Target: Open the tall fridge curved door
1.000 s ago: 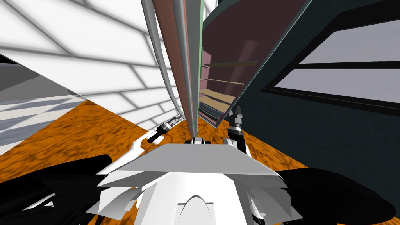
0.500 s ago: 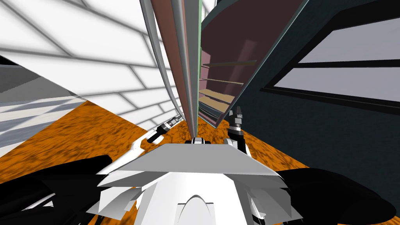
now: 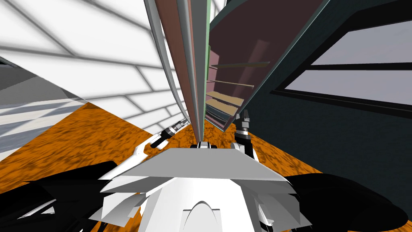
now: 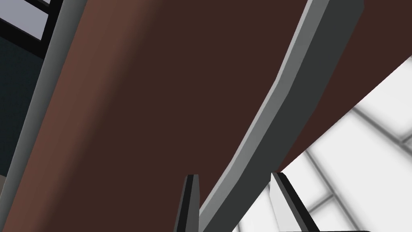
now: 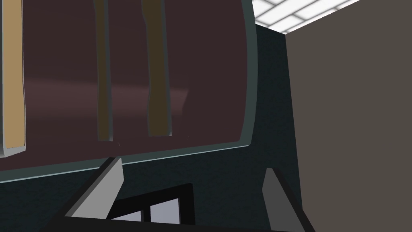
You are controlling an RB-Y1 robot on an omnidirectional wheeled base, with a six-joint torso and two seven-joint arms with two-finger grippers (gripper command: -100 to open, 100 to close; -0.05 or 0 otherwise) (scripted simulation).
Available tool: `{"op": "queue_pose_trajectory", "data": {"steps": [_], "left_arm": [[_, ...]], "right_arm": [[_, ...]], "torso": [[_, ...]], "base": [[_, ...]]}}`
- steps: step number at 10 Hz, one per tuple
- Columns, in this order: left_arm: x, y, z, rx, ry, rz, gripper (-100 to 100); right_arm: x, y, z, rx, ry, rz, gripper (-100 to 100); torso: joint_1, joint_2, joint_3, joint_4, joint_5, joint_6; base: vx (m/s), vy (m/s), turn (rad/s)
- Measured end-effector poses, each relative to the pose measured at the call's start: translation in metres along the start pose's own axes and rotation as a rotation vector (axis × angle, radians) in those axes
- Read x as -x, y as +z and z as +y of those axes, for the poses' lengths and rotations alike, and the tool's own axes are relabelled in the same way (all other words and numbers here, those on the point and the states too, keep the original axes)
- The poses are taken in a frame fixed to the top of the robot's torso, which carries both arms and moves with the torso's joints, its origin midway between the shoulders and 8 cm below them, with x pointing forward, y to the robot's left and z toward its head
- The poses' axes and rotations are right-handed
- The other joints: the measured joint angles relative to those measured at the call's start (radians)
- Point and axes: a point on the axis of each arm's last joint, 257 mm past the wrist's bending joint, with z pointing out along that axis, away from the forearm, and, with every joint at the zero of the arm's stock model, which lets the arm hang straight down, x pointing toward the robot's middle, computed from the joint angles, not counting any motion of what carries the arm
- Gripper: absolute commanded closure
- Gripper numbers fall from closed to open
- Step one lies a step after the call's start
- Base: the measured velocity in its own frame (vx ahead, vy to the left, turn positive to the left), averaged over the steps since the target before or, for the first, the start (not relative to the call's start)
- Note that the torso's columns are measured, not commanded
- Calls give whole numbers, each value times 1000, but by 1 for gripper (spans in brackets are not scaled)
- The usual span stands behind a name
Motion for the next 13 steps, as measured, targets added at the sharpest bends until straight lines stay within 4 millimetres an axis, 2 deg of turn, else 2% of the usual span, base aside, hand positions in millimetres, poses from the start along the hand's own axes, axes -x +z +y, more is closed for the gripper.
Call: {"op": "queue_pose_trajectory", "data": {"steps": [4,8,10,13], "left_arm": [[-2,3,-13,-32,-3,10,100],[-3,1,-13,-33,-3,9,100],[-6,-2,-10,-22,0,21,100],[-16,-2,-28,-76,-3,43,100]], "right_arm": [[0,0,0,0,0,0,0],[0,0,0,0,0,0,0],[0,0,0,0,0,0,0],[0,0,0,0,0,0,0]], "torso": [[-2,-2,-1,-1,0,1],[1,-1,-1,-1,1,1],[15,-4,-3,2,3,0],[22,-11,-7,-1,5,-9]], "base": [[-4,72,-12],[0,-8,-4],[-6,192,-35],[-3,224,-23]]}}
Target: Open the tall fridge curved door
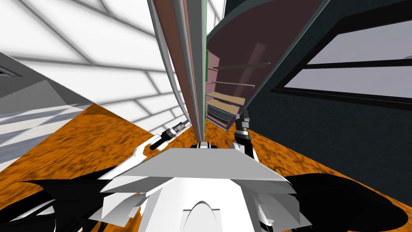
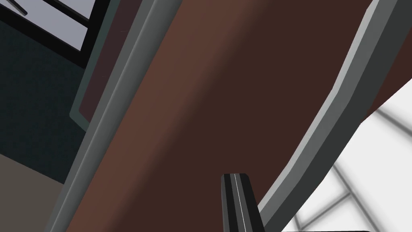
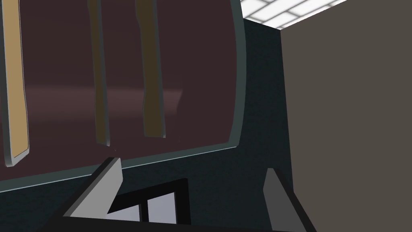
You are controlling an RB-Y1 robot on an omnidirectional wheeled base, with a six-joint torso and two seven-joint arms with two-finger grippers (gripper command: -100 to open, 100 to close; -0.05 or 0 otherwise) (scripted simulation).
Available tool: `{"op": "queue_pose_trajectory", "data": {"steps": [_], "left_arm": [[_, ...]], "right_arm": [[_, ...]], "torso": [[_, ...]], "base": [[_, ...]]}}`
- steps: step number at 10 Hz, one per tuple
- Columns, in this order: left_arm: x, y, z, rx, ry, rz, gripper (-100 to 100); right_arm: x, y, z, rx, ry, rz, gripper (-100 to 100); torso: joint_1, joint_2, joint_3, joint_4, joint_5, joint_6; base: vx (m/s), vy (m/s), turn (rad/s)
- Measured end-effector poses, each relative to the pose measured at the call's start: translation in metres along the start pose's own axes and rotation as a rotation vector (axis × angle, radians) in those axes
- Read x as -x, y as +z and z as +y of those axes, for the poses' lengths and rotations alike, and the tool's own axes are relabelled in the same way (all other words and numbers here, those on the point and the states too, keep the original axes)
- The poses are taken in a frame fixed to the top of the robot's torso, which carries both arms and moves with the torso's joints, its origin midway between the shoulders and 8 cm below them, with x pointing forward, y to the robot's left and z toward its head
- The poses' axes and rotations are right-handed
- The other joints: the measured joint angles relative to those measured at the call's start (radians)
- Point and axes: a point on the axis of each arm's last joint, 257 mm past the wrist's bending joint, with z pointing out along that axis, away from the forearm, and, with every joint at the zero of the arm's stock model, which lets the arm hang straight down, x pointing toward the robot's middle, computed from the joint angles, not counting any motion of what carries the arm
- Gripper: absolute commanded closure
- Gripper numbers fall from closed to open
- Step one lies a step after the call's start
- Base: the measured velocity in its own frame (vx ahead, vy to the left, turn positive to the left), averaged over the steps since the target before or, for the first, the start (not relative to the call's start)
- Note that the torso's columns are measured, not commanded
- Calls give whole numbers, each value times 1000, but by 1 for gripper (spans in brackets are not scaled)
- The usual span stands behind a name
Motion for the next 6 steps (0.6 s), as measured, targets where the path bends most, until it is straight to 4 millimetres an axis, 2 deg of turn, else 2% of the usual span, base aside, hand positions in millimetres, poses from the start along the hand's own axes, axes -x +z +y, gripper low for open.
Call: {"op": "queue_pose_trajectory", "data": {"steps": [2,6], "left_arm": [[0,-1,-2,-4,0,3,100],[0,-1,-2,-4,-1,3,100]], "right_arm": [[0,0,0,0,1,0,0],[0,0,0,0,1,0,0]], "torso": [[-14,0,0,0,-4,0],[0,1,1,0,0,0]], "base": [[1,-30,17],[-1,-18,-8]]}}
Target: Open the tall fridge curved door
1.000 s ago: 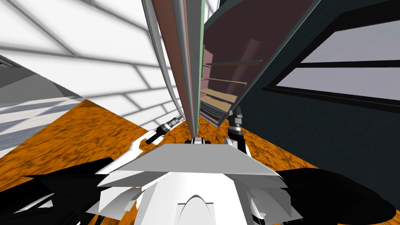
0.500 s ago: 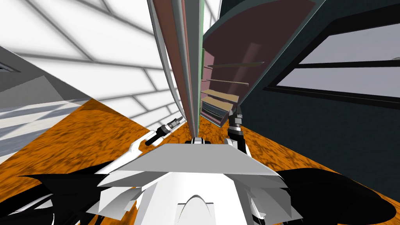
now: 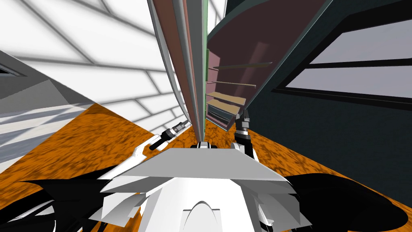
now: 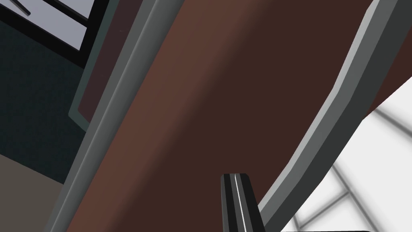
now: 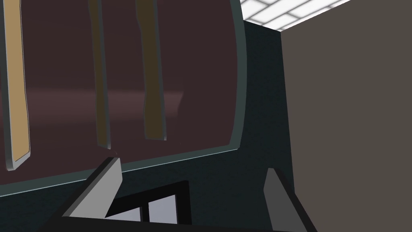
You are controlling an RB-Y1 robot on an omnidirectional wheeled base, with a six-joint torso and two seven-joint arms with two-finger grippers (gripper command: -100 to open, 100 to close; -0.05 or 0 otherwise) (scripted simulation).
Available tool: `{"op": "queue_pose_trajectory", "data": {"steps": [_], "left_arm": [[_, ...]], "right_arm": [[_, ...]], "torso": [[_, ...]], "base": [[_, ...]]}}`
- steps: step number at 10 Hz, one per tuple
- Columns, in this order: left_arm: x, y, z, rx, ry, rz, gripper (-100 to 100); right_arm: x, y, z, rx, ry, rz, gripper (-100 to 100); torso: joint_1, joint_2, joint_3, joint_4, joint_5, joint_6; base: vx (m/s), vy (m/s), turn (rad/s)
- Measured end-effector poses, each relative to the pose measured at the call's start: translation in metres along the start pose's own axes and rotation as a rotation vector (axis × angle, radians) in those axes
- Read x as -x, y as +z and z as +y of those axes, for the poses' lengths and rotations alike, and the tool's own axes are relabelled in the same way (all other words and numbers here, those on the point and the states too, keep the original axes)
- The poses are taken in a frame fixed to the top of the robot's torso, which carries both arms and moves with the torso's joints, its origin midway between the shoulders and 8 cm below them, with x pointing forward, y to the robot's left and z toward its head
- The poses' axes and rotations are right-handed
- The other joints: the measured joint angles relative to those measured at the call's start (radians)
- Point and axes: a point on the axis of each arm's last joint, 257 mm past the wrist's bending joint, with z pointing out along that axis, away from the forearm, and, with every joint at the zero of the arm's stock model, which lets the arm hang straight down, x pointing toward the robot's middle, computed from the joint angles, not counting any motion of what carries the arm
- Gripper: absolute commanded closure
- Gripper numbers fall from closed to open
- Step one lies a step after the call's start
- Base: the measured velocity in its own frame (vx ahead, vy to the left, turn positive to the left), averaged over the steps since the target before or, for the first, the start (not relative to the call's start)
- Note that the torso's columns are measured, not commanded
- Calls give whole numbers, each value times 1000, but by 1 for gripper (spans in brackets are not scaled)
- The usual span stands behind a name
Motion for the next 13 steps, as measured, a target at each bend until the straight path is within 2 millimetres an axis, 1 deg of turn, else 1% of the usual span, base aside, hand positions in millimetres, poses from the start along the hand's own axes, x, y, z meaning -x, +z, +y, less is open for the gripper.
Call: {"op": "queue_pose_trajectory", "data": {"steps": [2,3,4,6,8,11,13], "left_arm": [[0,0,0,0,0,0,100],[-1,-1,-4,-10,-1,8,100],[-3,-1,-6,-17,-3,12,100],[-10,-1,-13,-37,-5,25,100],[-15,-2,-20,-57,-8,39,100],[-15,-2,-22,-60,-9,41,100],[-15,-2,-22,-60,-9,41,100]], "right_arm": [[0,0,0,0,0,0,0],[0,0,0,0,0,0,0],[0,0,0,0,-1,0,0],[0,0,0,0,-1,0,0],[0,0,0,0,0,0,0],[0,0,0,0,0,0,0],[0,0,0,0,0,0,0]], "torso": [[0,0,0,0,0,0],[4,0,0,0,1,0],[4,0,0,0,1,0],[-3,-1,0,0,-1,0],[-4,0,0,0,-1,0],[-9,0,0,0,-3,0],[-5,0,0,0,-1,0]], "base": [[0,78,-14],[4,190,-26],[5,212,-52],[9,184,-38],[15,160,12],[4,25,8],[-5,-30,-17]]}}
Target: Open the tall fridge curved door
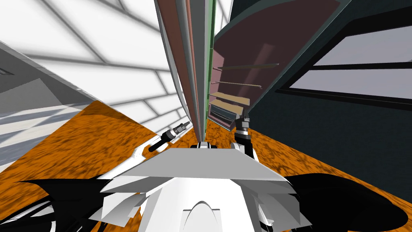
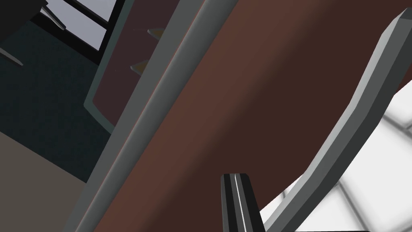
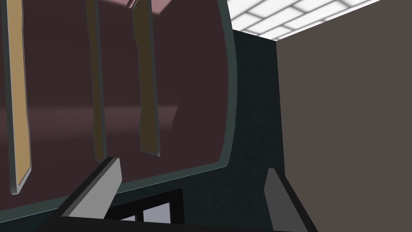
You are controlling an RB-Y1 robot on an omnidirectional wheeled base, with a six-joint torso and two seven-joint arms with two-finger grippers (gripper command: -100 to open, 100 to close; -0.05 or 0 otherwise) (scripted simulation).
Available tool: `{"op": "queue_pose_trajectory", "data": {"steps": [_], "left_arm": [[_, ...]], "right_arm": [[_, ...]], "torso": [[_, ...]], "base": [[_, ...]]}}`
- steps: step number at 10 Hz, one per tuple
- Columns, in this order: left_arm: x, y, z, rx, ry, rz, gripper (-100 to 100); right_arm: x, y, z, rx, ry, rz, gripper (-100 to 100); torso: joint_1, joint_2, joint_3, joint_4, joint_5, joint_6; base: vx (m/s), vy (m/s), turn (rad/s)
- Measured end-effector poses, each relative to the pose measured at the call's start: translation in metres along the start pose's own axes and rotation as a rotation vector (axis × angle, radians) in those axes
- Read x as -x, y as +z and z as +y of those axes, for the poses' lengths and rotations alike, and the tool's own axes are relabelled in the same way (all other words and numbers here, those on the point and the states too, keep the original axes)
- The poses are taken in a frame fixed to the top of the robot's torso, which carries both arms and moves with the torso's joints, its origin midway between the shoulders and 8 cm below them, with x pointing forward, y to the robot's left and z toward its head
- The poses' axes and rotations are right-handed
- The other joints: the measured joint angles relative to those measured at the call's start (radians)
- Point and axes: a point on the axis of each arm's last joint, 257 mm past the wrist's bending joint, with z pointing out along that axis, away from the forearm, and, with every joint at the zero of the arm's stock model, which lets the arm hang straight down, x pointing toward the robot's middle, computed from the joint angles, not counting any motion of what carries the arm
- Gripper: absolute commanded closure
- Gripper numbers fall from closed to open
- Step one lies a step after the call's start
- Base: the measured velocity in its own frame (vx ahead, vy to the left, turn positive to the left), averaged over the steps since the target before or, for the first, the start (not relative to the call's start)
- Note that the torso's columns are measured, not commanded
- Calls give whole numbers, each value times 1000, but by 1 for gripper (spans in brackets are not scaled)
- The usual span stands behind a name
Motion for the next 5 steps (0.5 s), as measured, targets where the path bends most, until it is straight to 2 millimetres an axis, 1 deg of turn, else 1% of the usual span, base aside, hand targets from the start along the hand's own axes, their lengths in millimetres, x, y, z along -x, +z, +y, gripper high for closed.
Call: {"op": "queue_pose_trajectory", "data": {"steps": [2,3,5], "left_arm": [[0,0,0,0,0,0,100],[0,0,0,0,0,0,100],[-5,0,-6,-19,-4,12,100]], "right_arm": [[0,0,0,0,0,0,0],[0,0,0,0,0,0,0],[0,0,0,0,-1,0,0]], "torso": [[4,-1,-1,0,1,0],[5,-1,-1,0,1,0],[11,-2,-1,0,3,0]], "base": [[1,6,6],[6,112,-50],[21,199,-41]]}}
